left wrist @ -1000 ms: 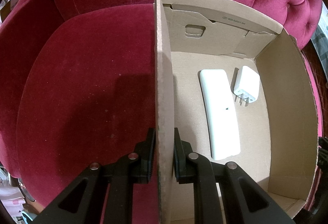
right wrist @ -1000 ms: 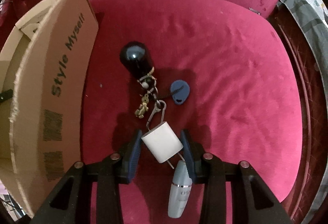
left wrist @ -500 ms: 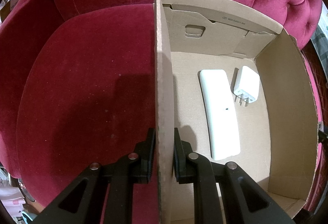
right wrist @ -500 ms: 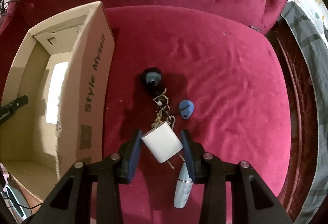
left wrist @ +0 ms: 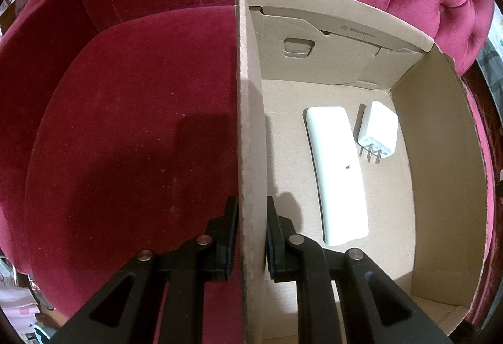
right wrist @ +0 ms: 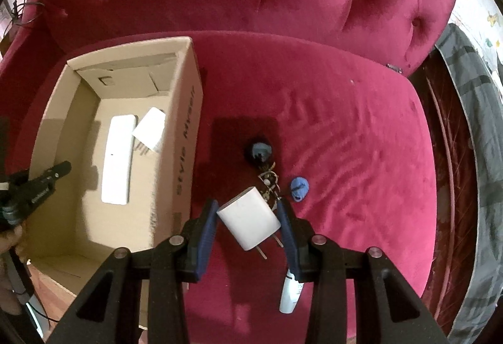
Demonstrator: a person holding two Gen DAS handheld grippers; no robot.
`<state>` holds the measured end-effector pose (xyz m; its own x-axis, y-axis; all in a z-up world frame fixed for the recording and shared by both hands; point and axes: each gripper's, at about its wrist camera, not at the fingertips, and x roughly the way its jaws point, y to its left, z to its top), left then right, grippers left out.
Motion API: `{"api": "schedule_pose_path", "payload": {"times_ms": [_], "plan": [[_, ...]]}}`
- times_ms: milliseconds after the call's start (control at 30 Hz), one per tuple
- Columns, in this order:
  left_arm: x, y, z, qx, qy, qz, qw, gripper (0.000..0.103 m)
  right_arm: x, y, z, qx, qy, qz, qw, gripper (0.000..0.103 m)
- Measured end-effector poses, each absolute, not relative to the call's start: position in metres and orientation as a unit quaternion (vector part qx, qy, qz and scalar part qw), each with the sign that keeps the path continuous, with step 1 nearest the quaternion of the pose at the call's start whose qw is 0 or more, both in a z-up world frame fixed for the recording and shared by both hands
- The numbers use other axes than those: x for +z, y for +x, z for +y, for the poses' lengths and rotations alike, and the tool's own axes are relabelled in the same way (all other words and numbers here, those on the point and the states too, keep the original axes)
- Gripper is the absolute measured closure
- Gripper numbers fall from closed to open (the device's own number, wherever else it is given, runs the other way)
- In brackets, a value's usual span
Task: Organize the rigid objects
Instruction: 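Lift the cube charger with the right gripper and carry it over the box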
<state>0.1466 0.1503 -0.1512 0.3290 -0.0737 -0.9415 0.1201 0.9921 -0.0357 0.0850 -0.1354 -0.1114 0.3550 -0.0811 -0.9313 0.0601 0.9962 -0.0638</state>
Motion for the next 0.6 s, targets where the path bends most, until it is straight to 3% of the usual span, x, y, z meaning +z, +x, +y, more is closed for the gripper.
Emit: {"api": "schedule_pose_path", "payload": {"times_ms": [600], "plan": [[-0.150,0.148,0.155,-0.063,0.013,0.577,0.814,0.086,-0.091,0.102,-0.074,0.013,-0.028,0.549,0.835,0.062]]}}
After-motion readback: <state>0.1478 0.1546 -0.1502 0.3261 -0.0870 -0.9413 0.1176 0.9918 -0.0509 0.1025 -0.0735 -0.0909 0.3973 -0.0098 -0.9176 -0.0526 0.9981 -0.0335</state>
